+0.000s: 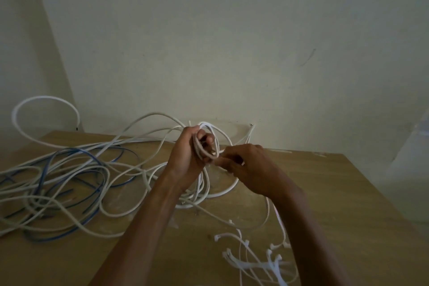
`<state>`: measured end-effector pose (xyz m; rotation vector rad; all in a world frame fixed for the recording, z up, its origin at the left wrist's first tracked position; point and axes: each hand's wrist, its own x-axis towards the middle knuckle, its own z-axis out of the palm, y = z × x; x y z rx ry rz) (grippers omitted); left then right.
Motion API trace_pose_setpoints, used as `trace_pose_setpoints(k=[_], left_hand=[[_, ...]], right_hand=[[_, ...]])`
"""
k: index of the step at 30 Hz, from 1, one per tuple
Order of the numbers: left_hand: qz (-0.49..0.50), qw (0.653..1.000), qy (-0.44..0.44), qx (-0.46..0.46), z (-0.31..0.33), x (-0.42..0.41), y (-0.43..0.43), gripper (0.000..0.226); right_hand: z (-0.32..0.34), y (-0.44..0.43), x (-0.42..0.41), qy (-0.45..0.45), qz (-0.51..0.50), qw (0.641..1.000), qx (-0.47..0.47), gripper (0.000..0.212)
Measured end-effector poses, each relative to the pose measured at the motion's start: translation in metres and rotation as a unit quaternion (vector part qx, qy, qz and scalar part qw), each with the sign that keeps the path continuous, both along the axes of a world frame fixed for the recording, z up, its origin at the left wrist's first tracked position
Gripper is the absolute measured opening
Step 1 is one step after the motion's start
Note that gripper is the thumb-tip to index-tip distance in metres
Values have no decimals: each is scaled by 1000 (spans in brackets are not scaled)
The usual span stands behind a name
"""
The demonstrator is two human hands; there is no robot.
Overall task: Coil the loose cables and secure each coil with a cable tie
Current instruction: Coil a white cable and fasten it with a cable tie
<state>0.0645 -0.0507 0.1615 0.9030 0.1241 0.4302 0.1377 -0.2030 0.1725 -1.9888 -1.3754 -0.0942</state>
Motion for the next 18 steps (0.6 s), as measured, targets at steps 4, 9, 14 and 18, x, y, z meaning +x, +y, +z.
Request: trace_pose_setpoints(k=[4,9,14,18], left_hand=[[-57,992,-67,-93,4,-8,6,28],[-68,997,-16,-26,5,-5,-8,55],[-127,991,-31,1,0,-2,-18,47],[-133,991,-3,11,0,0,-27,36]], right_hand=[[-10,1,3,83,-138,976,147,59],[-23,18,0,176,-101,952,231,35],[-25,25,0,253,-99,903,333,28],[-28,19,7,99,-121,937,313,28]])
